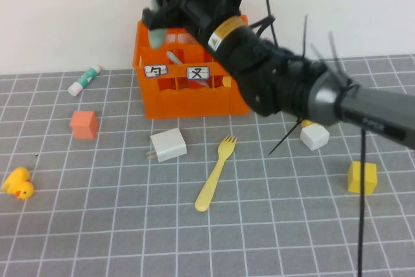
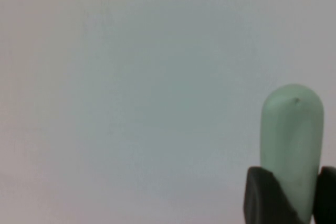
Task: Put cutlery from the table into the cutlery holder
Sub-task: Place the spoon on the box, then pick up the fork
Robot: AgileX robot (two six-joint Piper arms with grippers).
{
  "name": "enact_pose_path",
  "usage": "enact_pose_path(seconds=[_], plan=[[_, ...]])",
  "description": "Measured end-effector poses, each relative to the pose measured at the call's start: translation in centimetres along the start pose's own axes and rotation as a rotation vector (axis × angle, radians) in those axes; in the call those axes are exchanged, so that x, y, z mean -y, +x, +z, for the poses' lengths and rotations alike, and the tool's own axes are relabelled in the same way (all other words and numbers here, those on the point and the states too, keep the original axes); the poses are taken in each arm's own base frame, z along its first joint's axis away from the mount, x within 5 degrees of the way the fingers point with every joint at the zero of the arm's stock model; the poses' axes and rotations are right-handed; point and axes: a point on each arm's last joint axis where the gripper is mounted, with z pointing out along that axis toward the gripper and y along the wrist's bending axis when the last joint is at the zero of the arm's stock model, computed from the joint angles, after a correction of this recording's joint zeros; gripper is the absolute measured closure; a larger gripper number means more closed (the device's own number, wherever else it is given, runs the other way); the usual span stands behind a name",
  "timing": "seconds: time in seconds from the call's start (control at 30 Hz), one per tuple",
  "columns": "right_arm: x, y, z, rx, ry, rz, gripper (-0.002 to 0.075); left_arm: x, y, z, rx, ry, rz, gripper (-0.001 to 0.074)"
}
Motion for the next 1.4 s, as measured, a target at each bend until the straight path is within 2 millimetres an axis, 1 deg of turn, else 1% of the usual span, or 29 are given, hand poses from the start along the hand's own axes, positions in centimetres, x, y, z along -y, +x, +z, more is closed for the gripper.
enact_pose_path(seconds=[0.2,0.4,0.43,0.5,0.6,0.63,0.7,0.83,0.87,0.93,1.0,1.03,1.1,1.13,1.17,1.2,1.3,1.4], plan=[[0.3,2.9,0.2,0.034,-0.016,-0.001,0.0548,0.0,0.0,0.0,0.003,0.002,0.003,0.0736],[0.3,5.9,0.4,0.0,-0.059,-0.049,0.0547,0.0,0.0,0.0,0.006,0.004,0.003,0.0736],[0.3,6.2,0.4,-0.007,-0.065,-0.057,0.0541,0.0,0.0,0.0,0.006,0.004,0.003,0.0736],[0.3,6.9,0.3,-0.026,-0.072,-0.067,0.0492,0.0,0.0,0.0,0.006,0.004,0.003,0.0736],[0.2,6.9,0.3,-0.014,-0.083,-0.074,0.0369,0.0,0.0,0.0,0.006,0.004,0.003,0.0736],[0.1,6.7,0.3,0.004,-0.089,-0.078,0.0345,0.0,0.0,0.0,0.006,0.004,0.003,0.0736],[-0.1,6.2,0.2,0.057,-0.111,-0.117,0.0313,0.0,0.0,0.0,0.006,0.004,0.003,0.0736],[-0.5,5.0,0.3,0.104,-0.137,-0.17,0.0295,0.1,0.1,0.1,0.004,0.004,0.004,0.0736],[-0.7,4.5,0.3,0.114,-0.15,-0.186,0.0296,0.1,0.1,0.1,0.004,0.004,0.004,0.0736],[-1.3,2.8,0.4,0.141,-0.185,-0.226,0.0315,0.1,0.1,0.1,0.002,0.004,0.005,0.0736],[-2.0,0.7,0.4,0.142,-0.234,-0.262,0.0368,0.1,0.1,0.1,0.002,0.004,0.005,0.0736],[-2.5,-0.6,0.4,0.124,-0.265,-0.289,0.0413,0.1,0.1,0.1,0.002,0.004,0.005,0.0736],[-3.5,-3.8,0.1,0.073,-0.323,-0.353,0.0526,0.1,0.1,0.1,0.002,0.004,0.005,0.0736],[-3.9,-5.0,-0.1,0.036,-0.346,-0.392,0.0575,0.1,0.1,0.1,0.002,0.004,0.005,0.0736],[-4.3,-6.8,-0.4,0.018,-0.361,-0.397,0.0628,0.1,0.1,0.1,0.002,0.004,0.005,0.0736],[-4.6,-8.3,-0.8,-0.023,-0.377,-0.436,0.0662,0.1,0.1,0.1,0.002,0.004,0.007,0.0736],[-5.3,-12.5,-2.2,-0.113,-0.393,-0.455,0.0707,0.1,0.1,0.1,0.002,0.004,0.007,0.0736],[-6.0,-15.1,-3.7,-0.184,-0.439,-0.464,0.0718,0.1,0.1,0.1,0.002,0.004,0.007,0.0736]])
